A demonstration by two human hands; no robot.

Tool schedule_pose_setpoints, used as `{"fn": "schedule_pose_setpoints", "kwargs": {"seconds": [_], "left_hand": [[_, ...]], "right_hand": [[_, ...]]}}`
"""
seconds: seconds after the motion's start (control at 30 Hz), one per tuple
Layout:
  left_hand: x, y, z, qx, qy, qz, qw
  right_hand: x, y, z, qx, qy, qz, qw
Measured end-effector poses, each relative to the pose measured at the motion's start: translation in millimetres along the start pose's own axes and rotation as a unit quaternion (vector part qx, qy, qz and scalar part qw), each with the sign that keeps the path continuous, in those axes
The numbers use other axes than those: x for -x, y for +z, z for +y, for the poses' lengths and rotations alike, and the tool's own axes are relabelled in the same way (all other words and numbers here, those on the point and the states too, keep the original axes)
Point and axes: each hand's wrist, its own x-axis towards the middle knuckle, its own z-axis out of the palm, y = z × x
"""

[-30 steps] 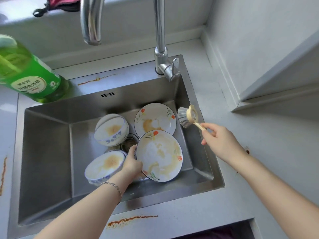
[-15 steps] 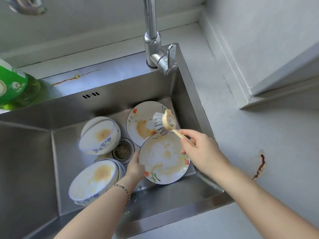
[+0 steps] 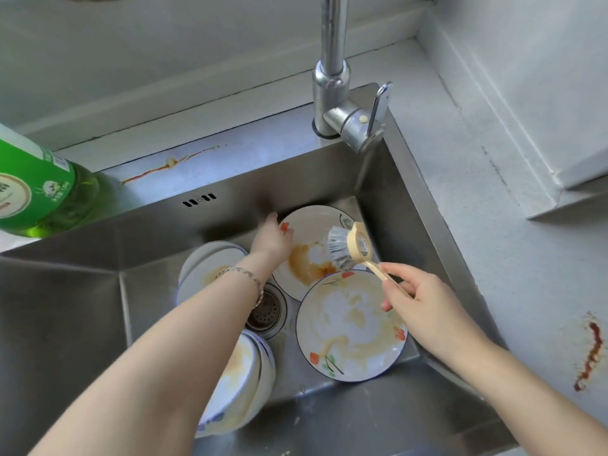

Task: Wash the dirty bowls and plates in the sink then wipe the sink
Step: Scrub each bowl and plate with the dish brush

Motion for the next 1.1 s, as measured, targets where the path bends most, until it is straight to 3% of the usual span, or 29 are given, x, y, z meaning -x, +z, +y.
{"fn": "schedule_pose_setpoints", "kwargs": {"seconds": [0.27, 0.43, 0.6, 0.83, 1.1], "left_hand": [[-37.3, 7.2, -11.5, -0.016, -0.079, -0.054, 0.995], [-18.7, 0.8, -7.0, 0.104, -0.021, -0.065, 0.992], [-2.3, -15.0, -14.6, 0.074, 0.047, -0.076, 0.993], [10.0, -32.8, -17.5, -0.003, 0.151, 0.0, 0.988], [40.3, -56.5, -11.7, 0.083, 0.147, 0.085, 0.982]], "right_hand": [[-4.0, 5.8, 8.1, -0.028, 0.028, -0.007, 0.999], [-4.4, 3.7, 7.4, -0.043, 0.036, -0.015, 0.998], [-1.2, 1.0, 8.3, -0.031, 0.03, -0.008, 0.999], [4.4, -1.4, 12.6, -0.002, 0.018, -0.007, 1.0], [17.6, 1.7, 5.2, 0.003, -0.002, 0.006, 1.0]]}}
